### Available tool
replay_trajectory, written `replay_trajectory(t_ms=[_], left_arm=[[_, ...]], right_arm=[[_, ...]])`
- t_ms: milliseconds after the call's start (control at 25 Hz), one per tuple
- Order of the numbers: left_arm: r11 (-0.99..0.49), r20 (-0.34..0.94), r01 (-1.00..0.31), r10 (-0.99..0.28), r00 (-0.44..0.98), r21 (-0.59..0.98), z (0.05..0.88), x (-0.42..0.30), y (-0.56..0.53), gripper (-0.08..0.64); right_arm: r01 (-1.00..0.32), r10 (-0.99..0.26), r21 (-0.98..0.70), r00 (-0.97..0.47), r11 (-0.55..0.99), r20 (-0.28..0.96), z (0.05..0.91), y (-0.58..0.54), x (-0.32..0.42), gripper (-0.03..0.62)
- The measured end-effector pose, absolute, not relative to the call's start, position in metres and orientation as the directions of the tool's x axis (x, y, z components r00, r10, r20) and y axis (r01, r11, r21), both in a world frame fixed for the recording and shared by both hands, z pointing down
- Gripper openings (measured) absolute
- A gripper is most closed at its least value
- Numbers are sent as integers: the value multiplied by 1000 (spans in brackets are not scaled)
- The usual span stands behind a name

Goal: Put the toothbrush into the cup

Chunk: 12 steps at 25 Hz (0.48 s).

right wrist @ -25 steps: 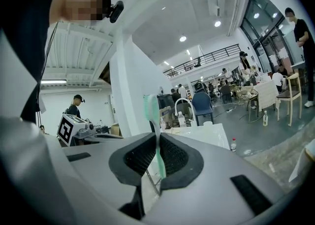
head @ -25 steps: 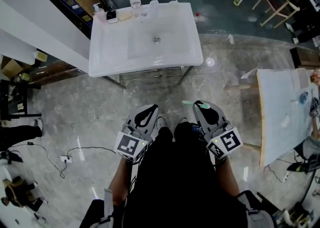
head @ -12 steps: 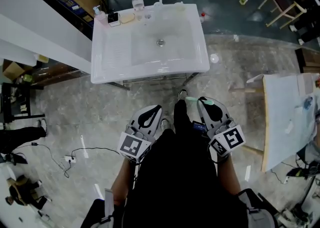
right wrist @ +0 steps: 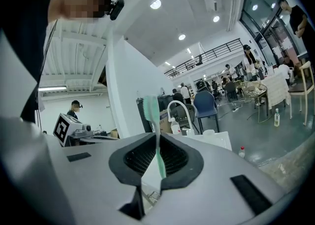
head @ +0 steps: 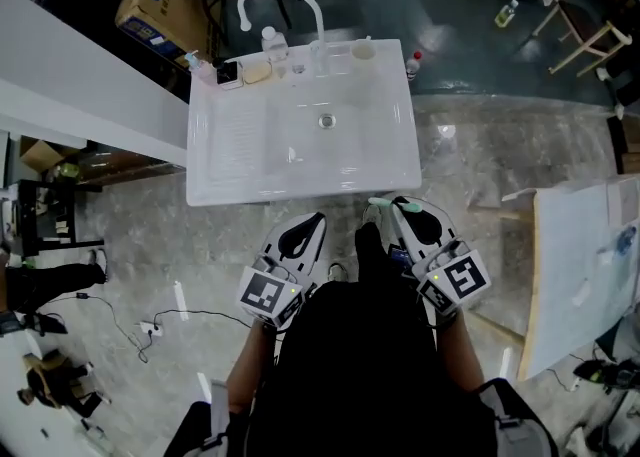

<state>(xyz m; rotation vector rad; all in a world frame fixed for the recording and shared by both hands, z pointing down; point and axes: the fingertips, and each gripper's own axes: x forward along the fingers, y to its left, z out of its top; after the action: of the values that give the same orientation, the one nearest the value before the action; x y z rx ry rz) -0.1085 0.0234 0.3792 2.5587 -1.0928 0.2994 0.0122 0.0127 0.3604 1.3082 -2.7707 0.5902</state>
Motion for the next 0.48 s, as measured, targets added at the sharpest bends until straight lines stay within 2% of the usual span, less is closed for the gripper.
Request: replay_trajectory(t_ms=[240, 360, 480], left_arm=[[-640, 271, -738, -687, 675, 215, 367, -68, -38, 9], [-623, 318, -754, -686, 654, 208, 373, -54, -62, 9], [-609, 304, -766, -705, 641, 205, 371, -42, -84, 9]], right_arm=[[-710, -703, -339, -691, 617, 167, 361, -50, 38, 37], [-686, -676, -335, -717, 645, 168, 363, -78, 49, 37], [-662, -652, -349, -740, 663, 163, 364, -101, 57, 37]])
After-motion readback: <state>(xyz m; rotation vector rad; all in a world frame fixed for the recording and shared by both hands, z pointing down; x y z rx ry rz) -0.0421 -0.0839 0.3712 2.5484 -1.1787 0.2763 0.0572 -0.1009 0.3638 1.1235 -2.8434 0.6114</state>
